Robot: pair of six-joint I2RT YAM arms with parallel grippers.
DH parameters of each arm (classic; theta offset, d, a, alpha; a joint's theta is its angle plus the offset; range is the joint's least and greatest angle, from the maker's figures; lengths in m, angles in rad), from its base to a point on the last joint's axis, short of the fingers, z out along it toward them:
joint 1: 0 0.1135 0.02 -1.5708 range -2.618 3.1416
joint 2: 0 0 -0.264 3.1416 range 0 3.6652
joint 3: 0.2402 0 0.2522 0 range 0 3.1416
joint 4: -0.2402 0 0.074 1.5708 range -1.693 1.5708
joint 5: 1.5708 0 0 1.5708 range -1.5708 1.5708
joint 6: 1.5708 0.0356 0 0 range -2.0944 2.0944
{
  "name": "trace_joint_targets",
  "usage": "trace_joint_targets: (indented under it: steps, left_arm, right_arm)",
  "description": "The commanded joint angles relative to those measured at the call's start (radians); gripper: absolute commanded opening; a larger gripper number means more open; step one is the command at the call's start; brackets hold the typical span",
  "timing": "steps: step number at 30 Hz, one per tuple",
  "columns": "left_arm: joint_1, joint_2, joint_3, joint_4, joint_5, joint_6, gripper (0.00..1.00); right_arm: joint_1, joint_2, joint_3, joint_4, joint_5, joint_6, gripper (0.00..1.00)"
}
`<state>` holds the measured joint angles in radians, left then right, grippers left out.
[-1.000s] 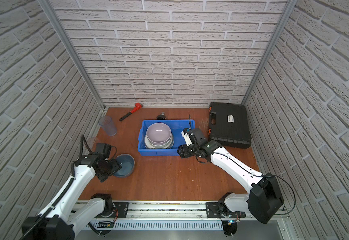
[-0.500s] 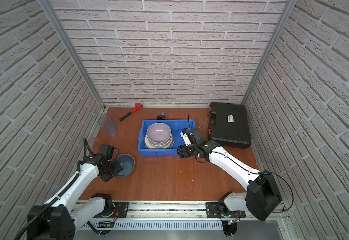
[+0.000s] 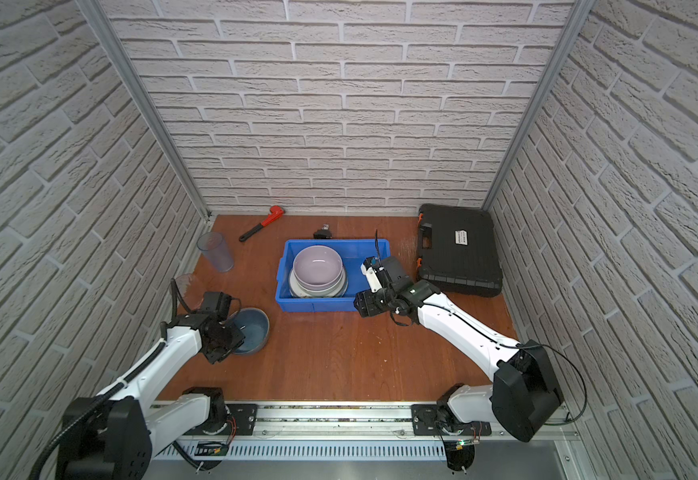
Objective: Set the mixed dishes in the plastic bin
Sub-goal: 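Lower the left gripper and grip the dark blue bowl's rim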
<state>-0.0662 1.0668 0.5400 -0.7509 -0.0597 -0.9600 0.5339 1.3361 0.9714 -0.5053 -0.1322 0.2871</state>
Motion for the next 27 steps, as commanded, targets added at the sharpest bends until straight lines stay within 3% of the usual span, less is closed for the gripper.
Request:
trace_joint_targets:
  steps: [1,10,27]
  left_arm:
    - [0.005,-0.007,-0.015,0.025,-0.017,-0.002,0.27]
    - [0.005,-0.022,0.008,0.01,-0.023,0.01,0.0]
    - [0.017,-0.061,0.266,-0.185,-0.079,0.168,0.0]
  right_arm:
    - [-0.002,-0.006,-0.01,0.021,0.006,-0.011,0.72]
    - [-0.002,-0.017,-0.007,0.007,0.014,-0.011,0.72]
    - [-0.002,-0.018,0.007,-0.009,0.018,-0.011,0.72]
